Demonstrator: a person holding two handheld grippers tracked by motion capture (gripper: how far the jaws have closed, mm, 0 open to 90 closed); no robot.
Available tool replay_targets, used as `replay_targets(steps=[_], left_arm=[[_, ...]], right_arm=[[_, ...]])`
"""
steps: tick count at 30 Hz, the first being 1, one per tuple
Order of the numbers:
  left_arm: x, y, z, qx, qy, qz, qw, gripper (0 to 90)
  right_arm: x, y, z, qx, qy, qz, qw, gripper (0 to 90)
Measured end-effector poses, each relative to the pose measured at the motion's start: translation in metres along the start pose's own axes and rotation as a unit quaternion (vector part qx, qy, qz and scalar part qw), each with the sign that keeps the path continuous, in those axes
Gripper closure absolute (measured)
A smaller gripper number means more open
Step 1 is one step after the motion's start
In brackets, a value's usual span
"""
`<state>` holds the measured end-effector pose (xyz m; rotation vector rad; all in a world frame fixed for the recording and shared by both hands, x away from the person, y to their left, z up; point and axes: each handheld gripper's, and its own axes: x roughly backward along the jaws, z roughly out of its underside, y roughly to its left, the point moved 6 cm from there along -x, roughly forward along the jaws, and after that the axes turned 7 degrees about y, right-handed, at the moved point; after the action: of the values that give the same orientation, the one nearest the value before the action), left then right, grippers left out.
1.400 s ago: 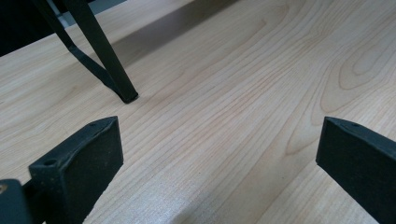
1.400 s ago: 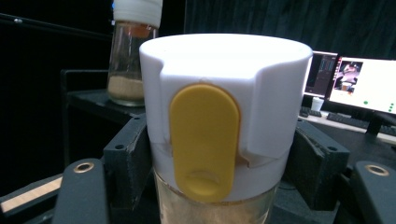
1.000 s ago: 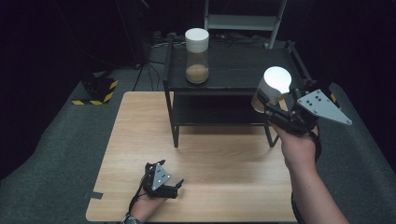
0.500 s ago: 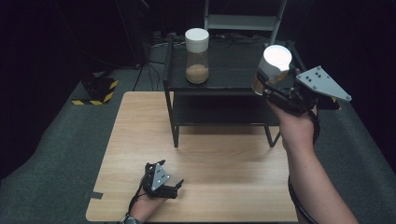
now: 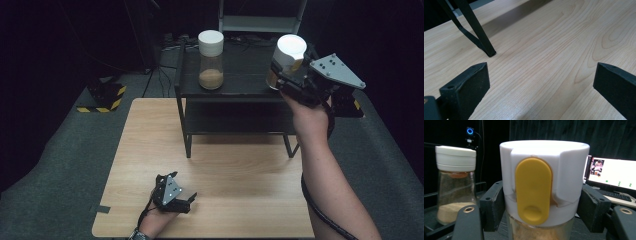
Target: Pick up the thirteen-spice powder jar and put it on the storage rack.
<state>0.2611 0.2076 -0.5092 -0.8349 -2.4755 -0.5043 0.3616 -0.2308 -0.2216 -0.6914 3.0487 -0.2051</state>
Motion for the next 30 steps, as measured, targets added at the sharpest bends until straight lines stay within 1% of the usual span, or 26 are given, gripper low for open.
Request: replay_targets(steps=[5,7,12,16,19,24,30], left_arm=[[0.000,0.001,0.000,0.003,-0.001,0.000,1.0000,0.9],[0.000,0.001,0.001,0.002,-0.002,0.001,1.0000,0.9],[0.000,0.002,0.001,0.004,-0.002,0.002,1.0000,0.9],[0.000,0.001,0.001,0.004,-0.002,0.001,1.0000,0.9],[0.000,0.001,0.001,0.004,-0.003,0.001,1.0000,0.9],[0.001,0.001,0.001,0.004,-0.004,0.001,1.0000,0.9],[0.001,0.003,0.001,0.009,-0.004,0.004,0.9999,0.9]], right_arm=[[-0.010,-0.002,0.003,-0.005,0.006,0.002,1.0000,29.9],[-0.014,-0.003,0.004,-0.011,0.006,0.002,0.9999,29.9],[-0.021,-0.006,0.005,-0.023,0.016,0.001,0.9996,29.9],[-0.024,-0.007,0.005,-0.024,0.019,0.003,0.9995,29.9],[-0.027,-0.007,0.005,-0.025,0.026,-0.001,0.9993,29.9],[-0.030,-0.008,0.006,-0.028,0.029,-0.001,0.9992,29.8],[-0.034,-0.009,0.006,-0.031,0.030,-0.002,0.9991,29.8]])
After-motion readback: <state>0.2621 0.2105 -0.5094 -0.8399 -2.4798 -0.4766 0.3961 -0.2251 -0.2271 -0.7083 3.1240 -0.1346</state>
